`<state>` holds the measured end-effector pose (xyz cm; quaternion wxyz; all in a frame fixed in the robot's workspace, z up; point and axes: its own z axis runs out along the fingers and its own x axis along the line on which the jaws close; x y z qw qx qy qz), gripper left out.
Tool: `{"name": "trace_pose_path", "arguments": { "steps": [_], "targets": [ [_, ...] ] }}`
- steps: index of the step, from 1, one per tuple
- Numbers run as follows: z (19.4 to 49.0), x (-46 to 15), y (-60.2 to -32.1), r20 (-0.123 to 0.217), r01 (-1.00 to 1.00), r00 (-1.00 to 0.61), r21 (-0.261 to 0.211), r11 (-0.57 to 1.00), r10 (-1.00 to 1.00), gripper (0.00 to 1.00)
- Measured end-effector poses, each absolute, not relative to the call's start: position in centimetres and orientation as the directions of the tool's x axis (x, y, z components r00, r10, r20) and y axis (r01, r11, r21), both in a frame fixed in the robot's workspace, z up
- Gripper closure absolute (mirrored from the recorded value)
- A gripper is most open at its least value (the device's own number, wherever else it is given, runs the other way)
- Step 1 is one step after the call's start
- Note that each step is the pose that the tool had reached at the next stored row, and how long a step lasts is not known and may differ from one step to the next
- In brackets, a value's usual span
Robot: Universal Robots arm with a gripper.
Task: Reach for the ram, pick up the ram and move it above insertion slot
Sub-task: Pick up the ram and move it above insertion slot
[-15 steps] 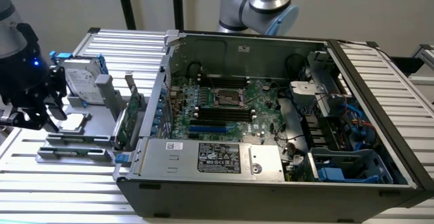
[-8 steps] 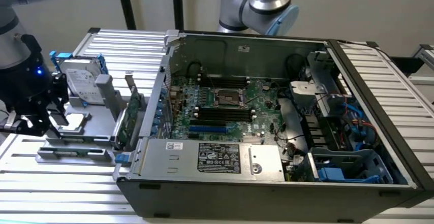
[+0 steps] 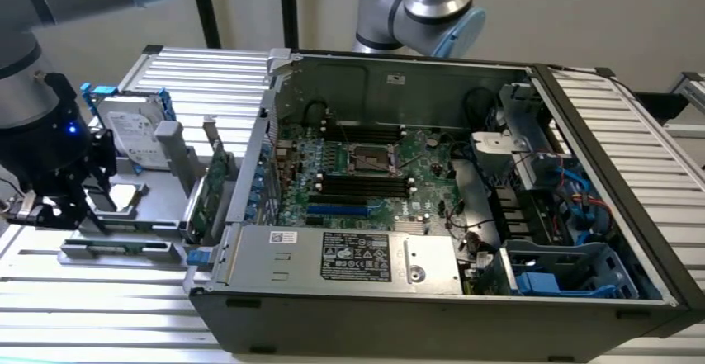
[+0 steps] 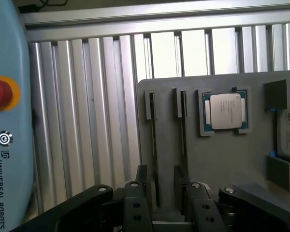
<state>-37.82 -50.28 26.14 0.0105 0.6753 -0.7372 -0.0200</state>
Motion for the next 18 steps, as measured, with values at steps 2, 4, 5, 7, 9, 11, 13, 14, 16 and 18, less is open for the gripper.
{"name": "trace_pose_path", "arguments": {
  "steps": [2, 4, 5, 7, 9, 11, 13, 14, 16, 18],
  "targets": [
    [25.8, -37.8, -50.3, -0.012, -0.995, -0.087, 0.044, 0.087, -0.996, 0.64],
    [25.4, -37.8, -50.3, -0.012, -0.995, -0.086, 0.044, 0.086, -0.996, 0.64],
    [25.2, -37.8, -50.3, -0.012, -0.995, -0.086, 0.044, 0.085, -0.996, 0.64],
    [24.9, -37.8, -50.3, -0.012, -0.995, -0.085, 0.044, 0.084, -0.996, 0.64],
    [24.5, -37.8, -50.3, -0.011, -0.996, -0.083, 0.044, 0.083, -0.996, 0.64],
    [24.1, -37.8, -50.3, -0.012, -0.996, -0.081, 0.044, 0.081, -0.997, 0.64],
    [23.8, -37.8, -50.3, -0.012, -0.996, -0.079, 0.044, 0.078, -0.997, 0.64],
    [23.6, -37.8, -50.3, -0.012, -0.996, -0.078, 0.044, 0.077, -0.997, 0.64],
    [23.2, -37.8, -50.3, -0.012, -0.996, -0.076, 0.044, 0.075, -0.997, 0.64],
    [22.9, -37.8, -50.3, -0.012, -0.996, -0.074, 0.044, 0.074, -0.997, 0.64]
  ]
}}
